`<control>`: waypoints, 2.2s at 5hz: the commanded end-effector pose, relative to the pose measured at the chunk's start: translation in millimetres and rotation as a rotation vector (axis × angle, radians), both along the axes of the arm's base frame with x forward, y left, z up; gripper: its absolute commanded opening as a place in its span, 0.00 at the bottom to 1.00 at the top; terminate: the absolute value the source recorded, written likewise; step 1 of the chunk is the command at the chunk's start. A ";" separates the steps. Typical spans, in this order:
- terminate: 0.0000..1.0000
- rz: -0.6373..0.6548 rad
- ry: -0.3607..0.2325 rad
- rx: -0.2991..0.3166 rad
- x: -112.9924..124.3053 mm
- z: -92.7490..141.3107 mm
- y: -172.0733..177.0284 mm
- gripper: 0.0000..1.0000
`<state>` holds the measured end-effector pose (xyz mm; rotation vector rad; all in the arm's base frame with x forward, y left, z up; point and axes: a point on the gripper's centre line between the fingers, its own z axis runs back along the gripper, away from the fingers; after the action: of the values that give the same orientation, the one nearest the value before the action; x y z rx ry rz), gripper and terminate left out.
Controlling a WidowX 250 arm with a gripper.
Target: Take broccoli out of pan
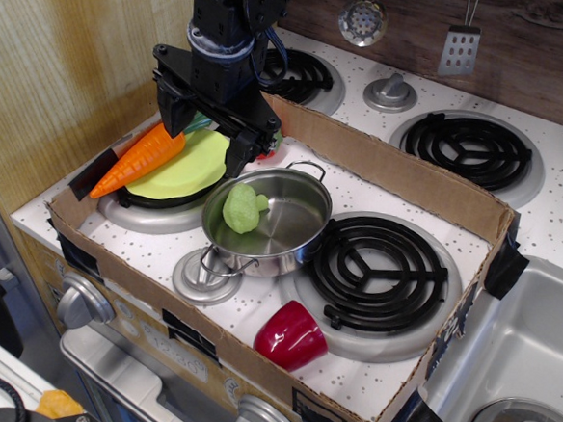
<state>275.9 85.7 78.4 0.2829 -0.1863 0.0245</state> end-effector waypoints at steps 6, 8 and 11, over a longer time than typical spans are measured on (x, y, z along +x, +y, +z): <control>0.00 0.158 -0.090 -0.236 -9.1 -1.9 -58.0 1.00; 0.00 0.143 -0.081 -0.158 -7.6 -11.1 -48.4 1.00; 0.00 0.155 -0.100 -0.148 -5.3 -25.4 -37.3 1.00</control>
<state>266.4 46.0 44.2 0.1400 -0.2367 0.2114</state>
